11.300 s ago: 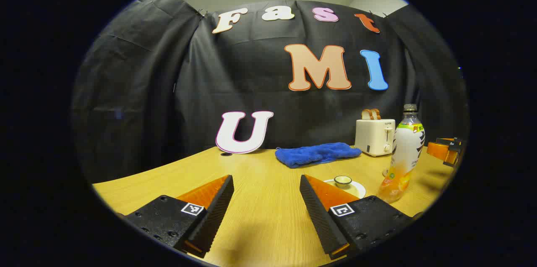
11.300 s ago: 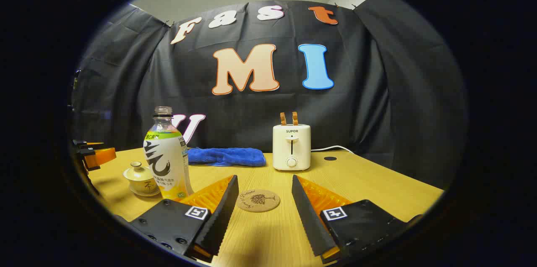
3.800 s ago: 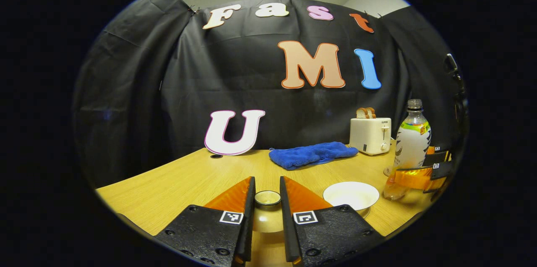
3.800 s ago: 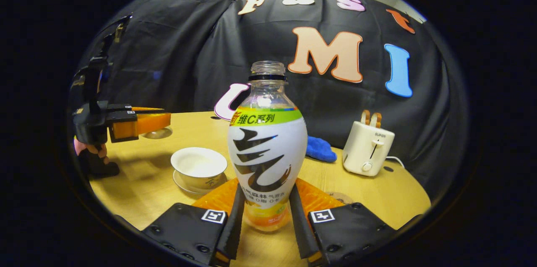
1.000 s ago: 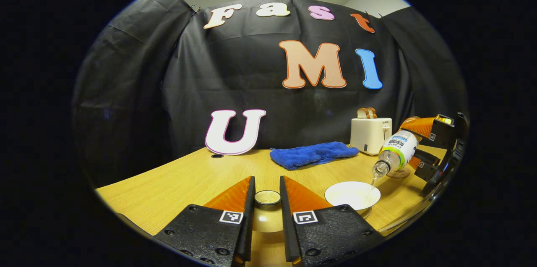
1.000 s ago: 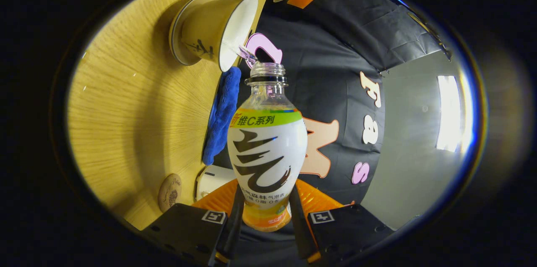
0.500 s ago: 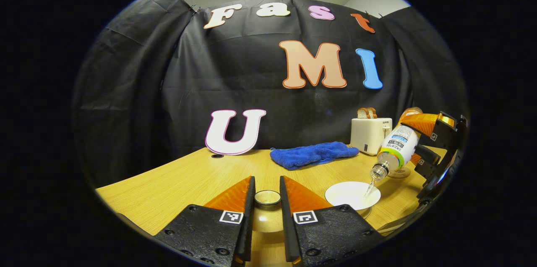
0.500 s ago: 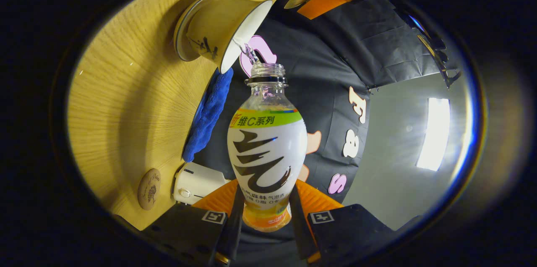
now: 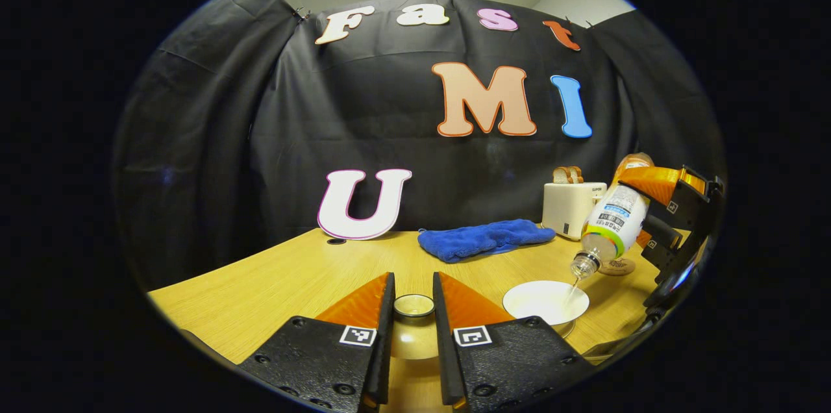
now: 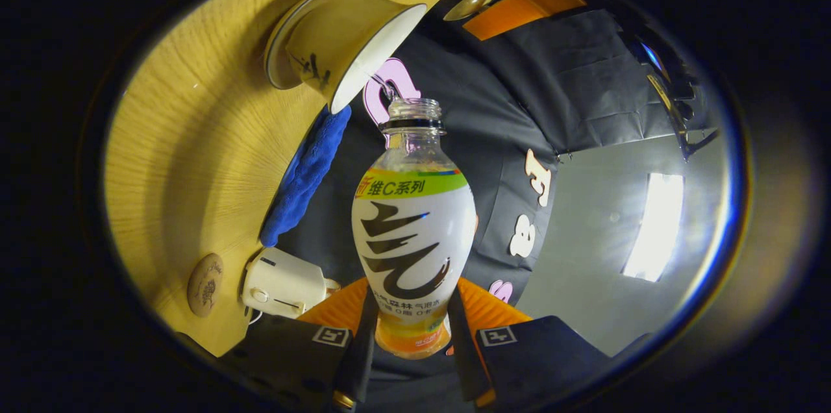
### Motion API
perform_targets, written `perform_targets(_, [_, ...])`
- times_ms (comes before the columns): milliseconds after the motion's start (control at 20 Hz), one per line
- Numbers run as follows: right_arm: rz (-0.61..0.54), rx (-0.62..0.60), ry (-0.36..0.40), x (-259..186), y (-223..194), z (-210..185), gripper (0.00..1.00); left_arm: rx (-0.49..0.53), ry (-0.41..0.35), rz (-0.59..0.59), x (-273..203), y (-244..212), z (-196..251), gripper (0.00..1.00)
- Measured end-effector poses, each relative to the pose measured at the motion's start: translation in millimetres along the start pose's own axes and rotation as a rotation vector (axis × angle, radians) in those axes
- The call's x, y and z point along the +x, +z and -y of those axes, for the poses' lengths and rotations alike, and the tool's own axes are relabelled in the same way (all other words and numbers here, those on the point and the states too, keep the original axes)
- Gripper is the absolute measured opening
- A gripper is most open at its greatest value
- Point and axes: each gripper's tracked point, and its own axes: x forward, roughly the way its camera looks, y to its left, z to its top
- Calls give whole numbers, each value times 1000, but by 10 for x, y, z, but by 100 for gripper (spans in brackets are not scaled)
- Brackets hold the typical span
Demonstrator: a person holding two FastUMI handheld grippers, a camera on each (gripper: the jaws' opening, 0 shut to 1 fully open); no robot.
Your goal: Open the teacup lid with one hand, grasp the water bottle and pour water into the teacup with the other hand; after pouring, place the water bottle on the coaster and then close the teacup lid.
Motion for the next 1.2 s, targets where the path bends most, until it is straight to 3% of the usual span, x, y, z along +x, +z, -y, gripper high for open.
perform_targets(100, [0, 5, 2, 0, 1, -12, 57, -1, 0, 0, -6, -8, 2, 29])
perform_targets(200, [-12, 74, 64, 9, -28, -55, 56, 0, 0, 0, -12, -4, 3, 29])
perform_targets(350, [-67, 317, 238, 17, -89, -155, 55, 0, 0, 0, -9, -4, 5, 29])
perform_targets(450, [-87, 430, 298, -4, -51, -135, 60, 0, 0, 1, -11, -8, 4, 29])
perform_targets(650, [-120, 739, 405, -96, 49, -202, 55, 0, 0, 1, -8, 2, -3, 29])
perform_targets(950, [-171, 1254, 472, -151, 78, -104, 58, 0, 0, 2, -11, -7, 0, 29])
perform_targets(1200, [-210, 1624, 450, -45, -303, 150, 58, 0, 1, 3, -20, 7, 0, 28])
